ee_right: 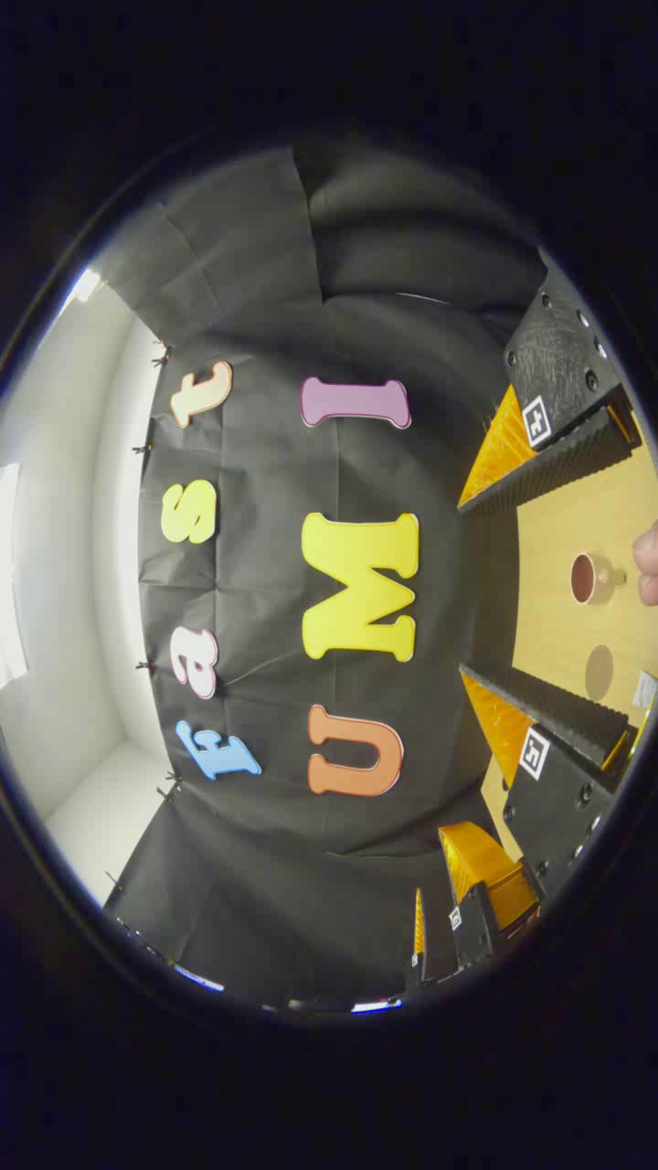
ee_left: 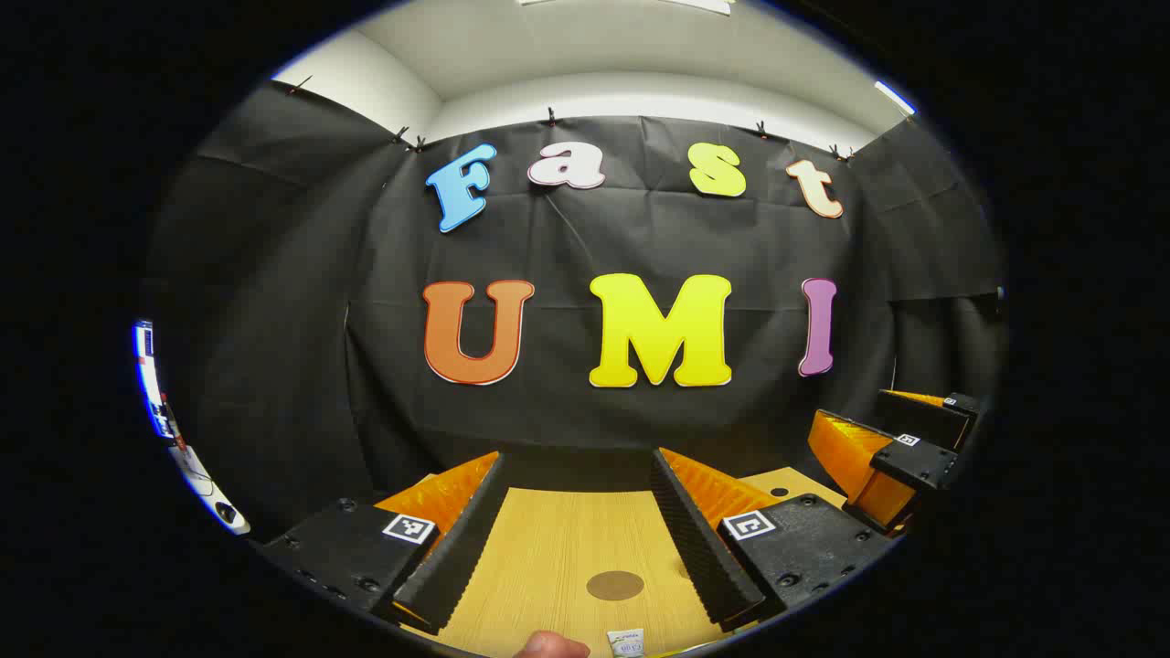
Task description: Put the toothbrush and toothpaste on the desktop into the cup, then pick up the cup and place it on the coaster on the desktop.
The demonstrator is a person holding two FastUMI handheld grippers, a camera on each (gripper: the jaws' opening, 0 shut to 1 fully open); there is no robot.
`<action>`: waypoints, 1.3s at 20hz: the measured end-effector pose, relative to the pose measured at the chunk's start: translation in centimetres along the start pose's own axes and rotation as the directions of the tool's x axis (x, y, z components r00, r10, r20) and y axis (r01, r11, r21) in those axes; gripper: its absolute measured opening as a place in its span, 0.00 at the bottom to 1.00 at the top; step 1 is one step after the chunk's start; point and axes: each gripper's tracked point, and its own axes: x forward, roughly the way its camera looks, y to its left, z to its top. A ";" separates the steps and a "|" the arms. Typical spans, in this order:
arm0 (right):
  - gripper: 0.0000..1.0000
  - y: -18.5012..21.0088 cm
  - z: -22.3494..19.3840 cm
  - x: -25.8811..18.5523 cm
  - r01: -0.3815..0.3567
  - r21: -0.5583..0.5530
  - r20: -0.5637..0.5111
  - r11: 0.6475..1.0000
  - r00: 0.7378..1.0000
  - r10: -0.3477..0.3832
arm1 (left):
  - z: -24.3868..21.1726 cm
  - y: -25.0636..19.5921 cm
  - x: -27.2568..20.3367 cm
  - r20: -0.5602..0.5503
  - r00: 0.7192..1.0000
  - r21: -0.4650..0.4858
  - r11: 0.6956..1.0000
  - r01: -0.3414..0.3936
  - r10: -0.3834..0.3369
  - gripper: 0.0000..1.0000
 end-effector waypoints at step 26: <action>0.98 -3.0 -2.0 1.3 0.037 -0.021 -0.035 0.999 0.999 -0.037 | -1.7 -1.8 1.1 -0.035 0.999 -0.030 1.000 0.005 -0.006 0.98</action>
